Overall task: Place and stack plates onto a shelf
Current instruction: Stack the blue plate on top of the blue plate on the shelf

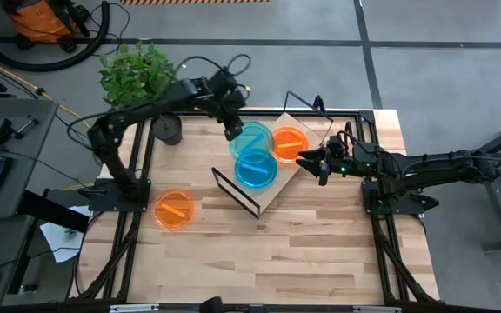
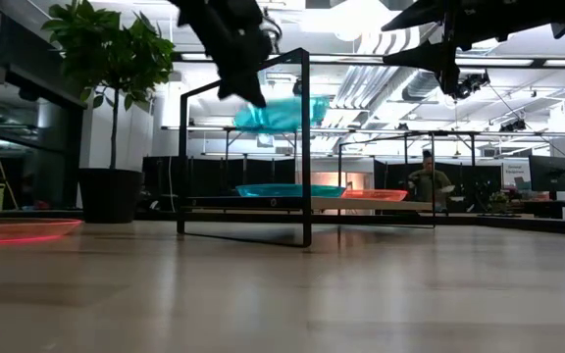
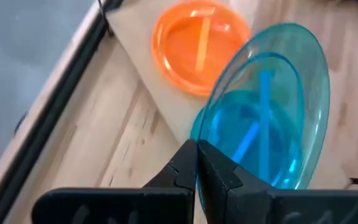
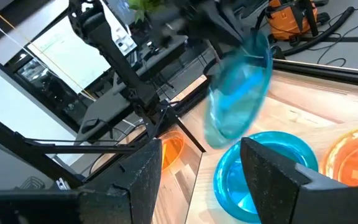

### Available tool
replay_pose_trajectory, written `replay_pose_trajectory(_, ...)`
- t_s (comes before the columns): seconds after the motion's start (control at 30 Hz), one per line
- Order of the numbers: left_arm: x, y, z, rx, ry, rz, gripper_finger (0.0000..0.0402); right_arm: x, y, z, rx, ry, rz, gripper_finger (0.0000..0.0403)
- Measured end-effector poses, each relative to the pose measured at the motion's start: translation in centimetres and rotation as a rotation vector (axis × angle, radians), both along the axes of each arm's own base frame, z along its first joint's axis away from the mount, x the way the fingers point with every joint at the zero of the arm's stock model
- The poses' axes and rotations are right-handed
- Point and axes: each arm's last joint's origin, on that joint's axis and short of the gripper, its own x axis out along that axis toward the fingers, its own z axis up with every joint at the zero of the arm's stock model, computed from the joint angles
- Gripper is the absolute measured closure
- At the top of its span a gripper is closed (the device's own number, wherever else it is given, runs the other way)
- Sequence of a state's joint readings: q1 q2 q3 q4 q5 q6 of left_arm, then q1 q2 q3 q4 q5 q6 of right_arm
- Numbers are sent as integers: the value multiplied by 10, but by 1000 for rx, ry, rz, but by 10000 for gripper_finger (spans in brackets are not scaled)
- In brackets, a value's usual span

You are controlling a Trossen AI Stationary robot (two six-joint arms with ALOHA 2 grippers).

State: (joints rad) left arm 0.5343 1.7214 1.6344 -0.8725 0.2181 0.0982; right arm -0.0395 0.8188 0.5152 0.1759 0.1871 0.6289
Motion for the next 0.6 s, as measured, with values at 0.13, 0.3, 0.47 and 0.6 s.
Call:
replay_pose_trajectory(0.13, 16, 5, -28, -19, 80, 3, 401, 0, 0, -1, 0, 9, 0, 203)
replay_pose_trajectory(0.3, 32, 2, -52, -43, 136, -4, 401, 0, 0, -2, 1, 18, -1, 203)
replay_pose_trajectory(0.47, 42, -9, -59, -47, 151, -38, 401, 0, 0, -2, -6, 24, -1, 203)
replay_pose_trajectory(0.6, 46, -18, -59, -43, 147, -65, 401, 0, 0, -2, -7, 26, -2, 203)
